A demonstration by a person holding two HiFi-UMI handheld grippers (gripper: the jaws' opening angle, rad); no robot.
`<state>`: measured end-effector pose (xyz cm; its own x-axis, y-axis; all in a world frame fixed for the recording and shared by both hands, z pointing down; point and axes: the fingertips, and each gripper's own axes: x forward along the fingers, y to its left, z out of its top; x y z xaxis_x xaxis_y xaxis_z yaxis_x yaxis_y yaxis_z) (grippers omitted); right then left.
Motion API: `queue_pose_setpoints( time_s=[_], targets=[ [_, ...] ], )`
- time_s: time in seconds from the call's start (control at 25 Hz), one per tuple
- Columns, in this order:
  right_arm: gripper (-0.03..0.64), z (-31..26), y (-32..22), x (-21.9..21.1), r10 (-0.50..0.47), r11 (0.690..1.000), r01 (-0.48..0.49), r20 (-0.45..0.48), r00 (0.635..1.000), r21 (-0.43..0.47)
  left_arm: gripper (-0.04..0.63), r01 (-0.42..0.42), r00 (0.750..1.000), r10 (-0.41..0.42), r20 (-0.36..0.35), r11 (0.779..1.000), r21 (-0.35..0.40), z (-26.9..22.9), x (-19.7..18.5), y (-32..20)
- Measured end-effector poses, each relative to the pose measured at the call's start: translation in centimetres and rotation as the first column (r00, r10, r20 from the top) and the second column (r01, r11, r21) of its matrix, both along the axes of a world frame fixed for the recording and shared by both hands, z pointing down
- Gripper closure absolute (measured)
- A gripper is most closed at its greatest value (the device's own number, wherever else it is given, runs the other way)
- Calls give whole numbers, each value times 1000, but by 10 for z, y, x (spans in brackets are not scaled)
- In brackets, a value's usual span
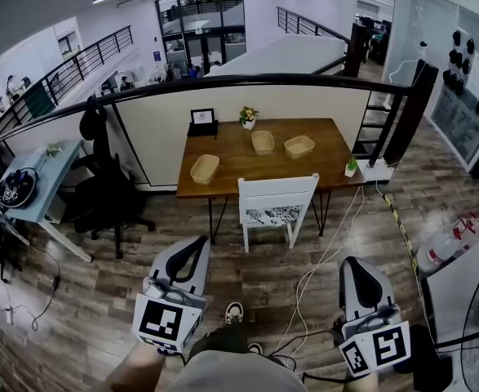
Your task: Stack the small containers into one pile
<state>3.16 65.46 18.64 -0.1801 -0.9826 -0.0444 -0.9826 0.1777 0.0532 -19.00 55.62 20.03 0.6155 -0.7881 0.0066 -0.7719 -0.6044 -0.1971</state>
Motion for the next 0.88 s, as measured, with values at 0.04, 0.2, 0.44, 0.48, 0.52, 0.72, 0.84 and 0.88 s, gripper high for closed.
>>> queue_pose_setpoints(
  time_s=[0.04, 0.2, 0.44, 0.48, 0.52, 0.72, 0.84, 0.88],
  targets=[
    [613, -1, -2, 2, 4, 1000, -4, 6, 1000, 4, 592, 8, 1000, -8, -13, 1000, 5, -3, -1, -2],
    [550, -9, -13, 13, 59, 997, -61, 35, 998, 51, 491, 43, 997, -43, -57, 999, -5, -5, -3, -14],
    [230, -2, -45, 19, 78, 996, -78, 4, 997, 52, 266, 62, 996, -63, -60, 998, -21, 8, 6, -47],
    [232, 1, -52, 21, 74, 996, -74, 9, 997, 45, 261, 66, 996, -68, -65, 998, -22, 9, 6, -54],
    [232, 2, -59, 23, 71, 997, -72, 14, 997, 40, 262, 68, 995, -69, -69, 997, -23, 9, 7, -61],
    [235, 9, -106, 36, 82, 996, -82, 22, 996, 16, 261, 65, 996, -67, -65, 997, -33, 14, 16, -107],
    [233, 13, -144, 39, 84, 997, -84, 0, 997, -2, 261, 61, 996, -64, -66, 997, -43, 18, 20, -142],
    [233, 15, -158, 39, 82, 997, -82, -1, 997, -9, 261, 58, 996, -61, -64, 997, -47, 19, 22, -155]
  ],
)
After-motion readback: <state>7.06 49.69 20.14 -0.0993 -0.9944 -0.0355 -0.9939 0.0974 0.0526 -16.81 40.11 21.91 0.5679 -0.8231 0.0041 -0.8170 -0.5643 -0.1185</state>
